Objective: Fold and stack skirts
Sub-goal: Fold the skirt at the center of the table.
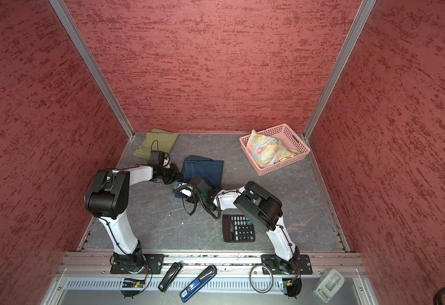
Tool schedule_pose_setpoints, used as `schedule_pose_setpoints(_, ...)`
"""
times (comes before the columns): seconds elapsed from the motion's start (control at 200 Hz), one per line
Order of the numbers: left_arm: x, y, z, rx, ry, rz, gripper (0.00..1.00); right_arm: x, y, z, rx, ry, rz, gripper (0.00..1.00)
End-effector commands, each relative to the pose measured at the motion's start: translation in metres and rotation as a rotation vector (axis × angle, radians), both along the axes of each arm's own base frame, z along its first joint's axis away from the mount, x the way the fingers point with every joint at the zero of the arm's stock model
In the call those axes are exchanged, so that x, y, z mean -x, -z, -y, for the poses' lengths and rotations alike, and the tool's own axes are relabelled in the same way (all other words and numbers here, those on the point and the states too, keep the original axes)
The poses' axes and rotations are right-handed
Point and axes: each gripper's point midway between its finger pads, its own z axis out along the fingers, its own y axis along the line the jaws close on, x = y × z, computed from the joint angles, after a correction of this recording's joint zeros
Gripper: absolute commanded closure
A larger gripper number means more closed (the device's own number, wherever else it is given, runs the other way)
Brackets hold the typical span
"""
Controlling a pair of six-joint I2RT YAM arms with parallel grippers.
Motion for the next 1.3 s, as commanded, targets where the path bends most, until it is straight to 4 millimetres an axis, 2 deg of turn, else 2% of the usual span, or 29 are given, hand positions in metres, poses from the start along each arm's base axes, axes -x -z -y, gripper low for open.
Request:
schedule_pose_setpoints(0.0,0.019,0.028,0.003,-0.015,0.015,-0.09,0.9,-0.003,0.012,0.002,0.059,0.016,0.005,0.67)
schedule_pose_setpoints(0.25,0.019,0.03,0.004,-0.008,0.021,-0.092,0.9,-0.012,0.017,0.012,0.045,0.083,0.002,0.66)
schedule_pose_setpoints(0.371,0.019,0.031,0.005,-0.005,0.021,-0.094,0.91,-0.013,0.012,0.008,0.014,0.085,-0.01,0.64)
schedule_pose_setpoints(0.451,0.019,0.031,0.005,-0.006,0.022,-0.094,0.91,-0.014,0.016,0.005,0.027,0.082,-0.022,0.65)
schedule_pose_setpoints(0.546,0.02,0.031,0.004,-0.007,0.023,-0.091,0.91,-0.017,0.019,0.003,0.035,0.088,-0.025,0.72)
schedule_pose_setpoints(0.631,0.021,0.031,0.004,-0.008,0.023,-0.092,0.91,-0.019,0.017,0.004,0.028,0.1,-0.019,0.83)
schedule_pose_setpoints(0.746,0.021,0.031,0.004,-0.008,0.024,-0.092,0.91,-0.021,-0.002,0.002,-0.02,0.107,-0.006,1.0)
schedule_pose_setpoints(0.907,0.022,0.033,0.004,-0.007,0.022,-0.094,0.91,-0.025,-0.039,-0.004,-0.105,0.111,0.012,1.0)
schedule_pose_setpoints(1.057,0.023,0.035,0.005,-0.001,0.019,-0.096,0.92,-0.026,-0.064,-0.007,-0.165,0.111,0.014,1.0)
schedule_pose_setpoints(1.297,0.023,0.035,0.004,0.005,0.017,-0.093,0.92,-0.02,-0.08,-0.015,-0.233,0.097,-0.043,1.0)
